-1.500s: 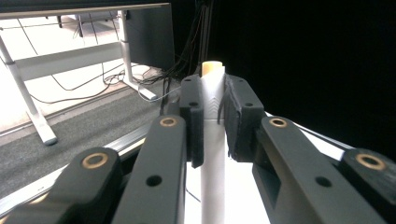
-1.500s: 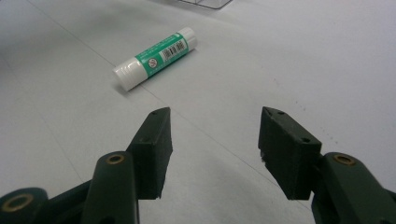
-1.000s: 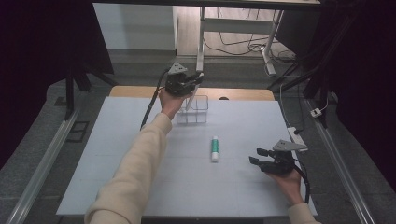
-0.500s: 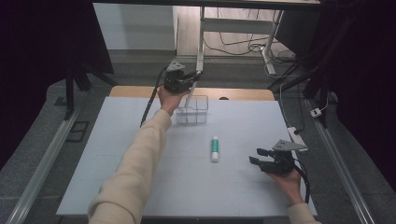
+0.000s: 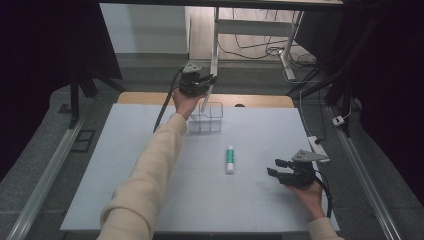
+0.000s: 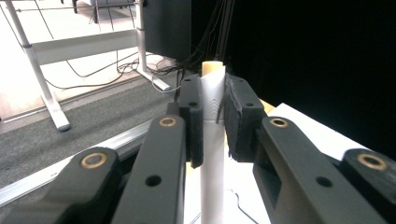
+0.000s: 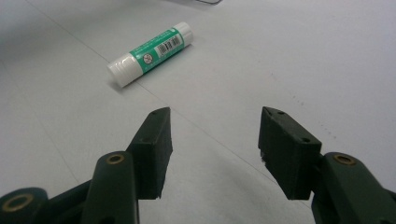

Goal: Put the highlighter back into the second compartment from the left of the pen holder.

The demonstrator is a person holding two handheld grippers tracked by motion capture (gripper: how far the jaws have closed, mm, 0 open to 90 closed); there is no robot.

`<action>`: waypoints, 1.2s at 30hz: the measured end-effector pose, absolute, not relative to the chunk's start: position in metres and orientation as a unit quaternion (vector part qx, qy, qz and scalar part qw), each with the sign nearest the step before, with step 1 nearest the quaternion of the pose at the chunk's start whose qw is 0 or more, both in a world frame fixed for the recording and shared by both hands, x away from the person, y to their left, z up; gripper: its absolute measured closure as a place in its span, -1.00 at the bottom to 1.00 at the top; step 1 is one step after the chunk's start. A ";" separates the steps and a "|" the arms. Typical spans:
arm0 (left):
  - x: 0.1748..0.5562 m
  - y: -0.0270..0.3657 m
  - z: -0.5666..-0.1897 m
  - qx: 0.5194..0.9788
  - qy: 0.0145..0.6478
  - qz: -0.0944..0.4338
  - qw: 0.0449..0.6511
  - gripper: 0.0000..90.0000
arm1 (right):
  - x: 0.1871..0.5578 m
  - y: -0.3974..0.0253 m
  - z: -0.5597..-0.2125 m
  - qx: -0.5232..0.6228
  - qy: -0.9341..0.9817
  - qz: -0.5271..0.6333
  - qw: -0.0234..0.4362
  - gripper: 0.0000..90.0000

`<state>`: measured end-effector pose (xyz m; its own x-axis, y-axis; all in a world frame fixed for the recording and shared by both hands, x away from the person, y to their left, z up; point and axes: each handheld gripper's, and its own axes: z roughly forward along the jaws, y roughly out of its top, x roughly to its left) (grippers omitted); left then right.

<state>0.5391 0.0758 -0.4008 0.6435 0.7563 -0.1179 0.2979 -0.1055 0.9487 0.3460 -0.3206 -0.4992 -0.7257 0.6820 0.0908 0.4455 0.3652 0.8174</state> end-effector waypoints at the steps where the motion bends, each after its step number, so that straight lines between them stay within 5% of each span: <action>1: 0.539 0.076 -0.401 0.715 0.370 0.207 0.556 0.73 | 0.346 -0.320 -0.499 0.346 0.816 0.445 0.132 -0.03; 8: 0.535 0.082 -0.400 0.731 0.375 0.190 0.538 0.49 | 0.346 -0.319 -0.500 0.344 0.815 0.447 0.129 -0.03; 22: 0.506 0.089 -0.401 0.754 0.358 0.159 0.527 0.45 | 0.345 -0.321 -0.498 0.343 0.813 0.451 0.132 -0.03; 36: 0.435 0.123 -0.414 0.777 0.336 0.150 0.511 0.37 | 0.346 -0.321 -0.497 0.342 0.813 0.454 0.132 -0.03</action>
<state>0.4354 0.1229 -0.4137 0.7291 0.6754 -0.1109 0.3691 -0.2517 0.8947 0.3462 -0.3207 -0.4969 -0.7321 0.6744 0.0961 0.4356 0.3551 0.8271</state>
